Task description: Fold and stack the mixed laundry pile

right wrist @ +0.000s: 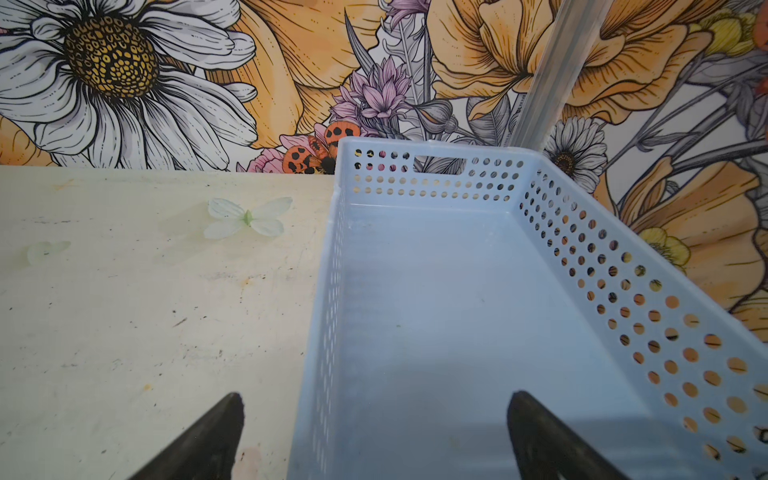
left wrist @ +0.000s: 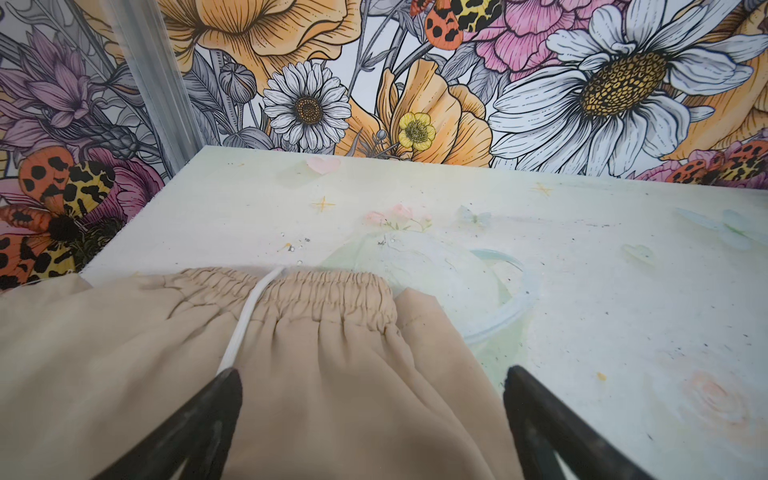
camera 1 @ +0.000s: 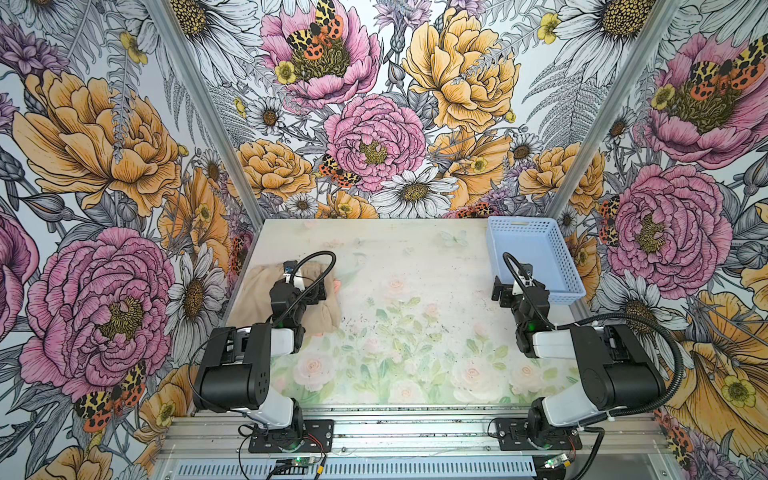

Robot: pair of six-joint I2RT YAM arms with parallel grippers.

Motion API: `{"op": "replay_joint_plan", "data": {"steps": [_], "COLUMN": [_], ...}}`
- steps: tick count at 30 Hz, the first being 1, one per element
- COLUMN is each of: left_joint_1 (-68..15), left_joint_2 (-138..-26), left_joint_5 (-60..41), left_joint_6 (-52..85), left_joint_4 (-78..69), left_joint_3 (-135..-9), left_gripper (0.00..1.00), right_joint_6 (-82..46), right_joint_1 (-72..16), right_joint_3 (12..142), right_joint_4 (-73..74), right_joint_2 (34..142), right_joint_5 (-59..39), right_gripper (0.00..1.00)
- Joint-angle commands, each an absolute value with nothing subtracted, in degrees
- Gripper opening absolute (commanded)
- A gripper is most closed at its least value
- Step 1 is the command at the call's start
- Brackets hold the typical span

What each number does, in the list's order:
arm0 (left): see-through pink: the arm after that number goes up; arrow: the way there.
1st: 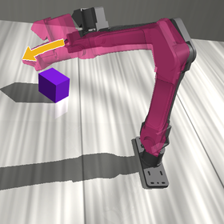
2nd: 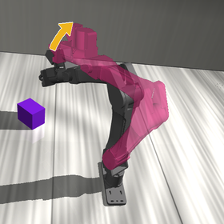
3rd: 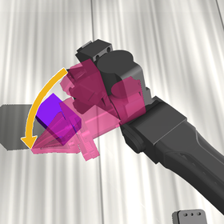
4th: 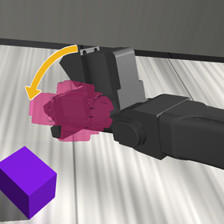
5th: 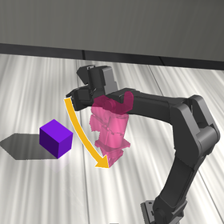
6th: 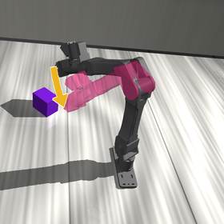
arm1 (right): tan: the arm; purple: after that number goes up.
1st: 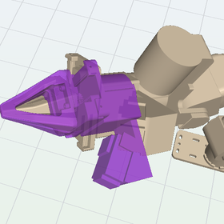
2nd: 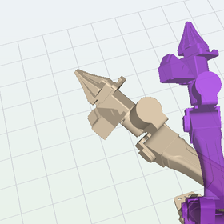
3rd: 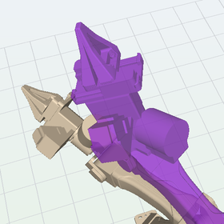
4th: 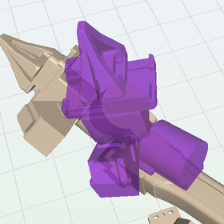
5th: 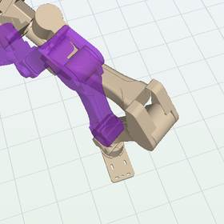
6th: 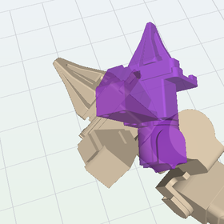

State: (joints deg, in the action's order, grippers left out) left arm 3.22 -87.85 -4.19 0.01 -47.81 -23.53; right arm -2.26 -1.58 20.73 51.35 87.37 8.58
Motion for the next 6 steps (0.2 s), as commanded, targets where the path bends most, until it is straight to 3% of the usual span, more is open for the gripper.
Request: {"op": "replay_joint_plan", "data": {"steps": [1, 6], "left_joint_1": [3.0, 3.1], "left_joint_2": [-88.0, -88.2], "left_joint_5": [-3.2, -2.9], "left_joint_6": [0.0, 0.0], "left_joint_4": [-50.7, -51.1], "left_joint_3": [-22.9, -22.7], "left_gripper": [0.99, 0.99], "right_joint_6": [-2.5, -2.4], "right_joint_1": [-2.0, -1.9], "right_joint_3": [20.4, 20.5], "right_joint_4": [53.4, 53.4], "right_joint_2": [87.9, 87.8], "right_joint_5": [10.2, 10.1], "right_gripper": [1.00, 1.00]}}
